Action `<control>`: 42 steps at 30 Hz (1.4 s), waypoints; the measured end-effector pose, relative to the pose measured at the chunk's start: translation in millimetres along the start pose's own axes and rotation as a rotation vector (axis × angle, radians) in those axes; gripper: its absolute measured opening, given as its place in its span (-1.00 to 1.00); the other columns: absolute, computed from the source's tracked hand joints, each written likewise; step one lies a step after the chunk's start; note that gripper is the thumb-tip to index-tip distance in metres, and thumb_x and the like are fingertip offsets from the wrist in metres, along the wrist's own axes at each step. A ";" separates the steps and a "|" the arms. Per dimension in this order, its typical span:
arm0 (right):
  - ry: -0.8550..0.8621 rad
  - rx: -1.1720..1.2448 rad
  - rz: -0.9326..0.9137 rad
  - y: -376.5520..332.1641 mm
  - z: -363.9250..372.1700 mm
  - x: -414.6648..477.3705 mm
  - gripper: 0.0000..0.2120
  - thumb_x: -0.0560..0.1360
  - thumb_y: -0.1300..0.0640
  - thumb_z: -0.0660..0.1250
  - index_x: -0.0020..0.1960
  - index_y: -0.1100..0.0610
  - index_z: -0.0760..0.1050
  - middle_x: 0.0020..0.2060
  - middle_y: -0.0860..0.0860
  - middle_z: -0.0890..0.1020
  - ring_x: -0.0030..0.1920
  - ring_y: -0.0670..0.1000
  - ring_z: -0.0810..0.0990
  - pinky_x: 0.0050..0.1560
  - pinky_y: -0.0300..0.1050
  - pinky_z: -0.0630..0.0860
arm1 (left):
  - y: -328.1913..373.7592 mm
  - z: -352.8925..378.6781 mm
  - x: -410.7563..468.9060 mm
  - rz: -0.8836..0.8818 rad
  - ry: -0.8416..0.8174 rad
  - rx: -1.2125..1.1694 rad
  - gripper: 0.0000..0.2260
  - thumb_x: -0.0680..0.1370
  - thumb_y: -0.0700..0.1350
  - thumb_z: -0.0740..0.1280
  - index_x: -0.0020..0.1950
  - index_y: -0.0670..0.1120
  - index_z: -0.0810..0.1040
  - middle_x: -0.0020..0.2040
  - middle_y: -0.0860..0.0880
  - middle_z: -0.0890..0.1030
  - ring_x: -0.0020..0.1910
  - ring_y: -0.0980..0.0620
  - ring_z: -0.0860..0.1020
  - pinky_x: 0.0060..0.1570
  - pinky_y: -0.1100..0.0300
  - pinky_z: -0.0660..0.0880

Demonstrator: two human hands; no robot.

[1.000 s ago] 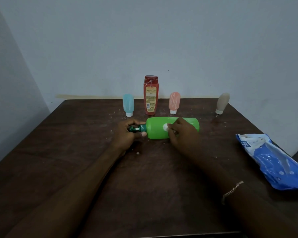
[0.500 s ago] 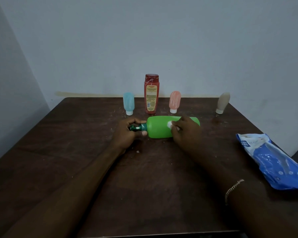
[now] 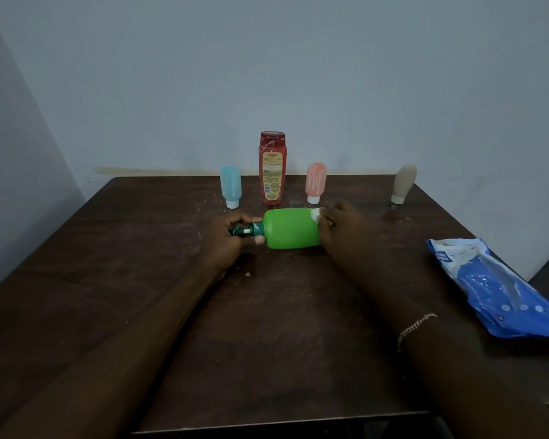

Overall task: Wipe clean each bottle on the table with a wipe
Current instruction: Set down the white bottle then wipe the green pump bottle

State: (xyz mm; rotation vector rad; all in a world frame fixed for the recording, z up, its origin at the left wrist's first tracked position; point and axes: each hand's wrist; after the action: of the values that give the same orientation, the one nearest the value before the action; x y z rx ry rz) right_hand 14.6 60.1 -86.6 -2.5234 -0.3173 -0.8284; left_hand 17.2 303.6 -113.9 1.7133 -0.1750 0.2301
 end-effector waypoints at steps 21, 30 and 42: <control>-0.070 -0.033 -0.063 35.2 -13.3 -18.7 -0.78 0.57 0.00 0.32 0.04 0.11 0.66 -0.23 -0.03 0.51 -0.28 -0.03 0.50 -0.29 -0.10 0.46 | -2.1 0.0 3.4 -0.015 -0.010 -0.056 -0.70 0.37 -0.40 0.51 -0.06 -0.03 0.68 0.05 -0.06 0.70 0.06 -0.10 0.68 0.05 -0.21 0.62; -0.032 0.003 -0.055 27.3 -6.8 -11.6 -0.80 0.58 0.03 0.29 0.05 0.08 0.65 -0.20 0.00 0.51 -0.27 -0.01 0.49 -0.27 -0.09 0.44 | -1.3 0.3 2.2 -0.015 -0.009 -0.082 -0.68 0.37 -0.42 0.50 -0.09 -0.01 0.69 0.03 -0.06 0.71 0.05 -0.11 0.68 0.03 -0.19 0.63; -0.031 0.009 0.022 36.4 -10.8 -4.4 -0.77 0.57 0.10 0.30 0.17 0.10 0.62 -0.12 0.01 0.52 -0.17 0.02 0.53 -0.18 -0.10 0.43 | -2.4 0.5 2.1 0.006 0.004 -0.079 -0.70 0.37 -0.43 0.50 -0.08 -0.06 0.66 0.06 -0.09 0.69 0.04 -0.12 0.68 -0.05 -0.08 0.66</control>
State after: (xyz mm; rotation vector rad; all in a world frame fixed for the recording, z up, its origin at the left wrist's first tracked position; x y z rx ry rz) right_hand 18.6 23.0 -94.5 -2.5288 -0.3027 -0.7791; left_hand 19.8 303.5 -115.6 1.6337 -0.1848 0.2281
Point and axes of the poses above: each hand's wrist, its own x-axis towards the middle knuckle, its own z-axis out of the palm, y = z × x
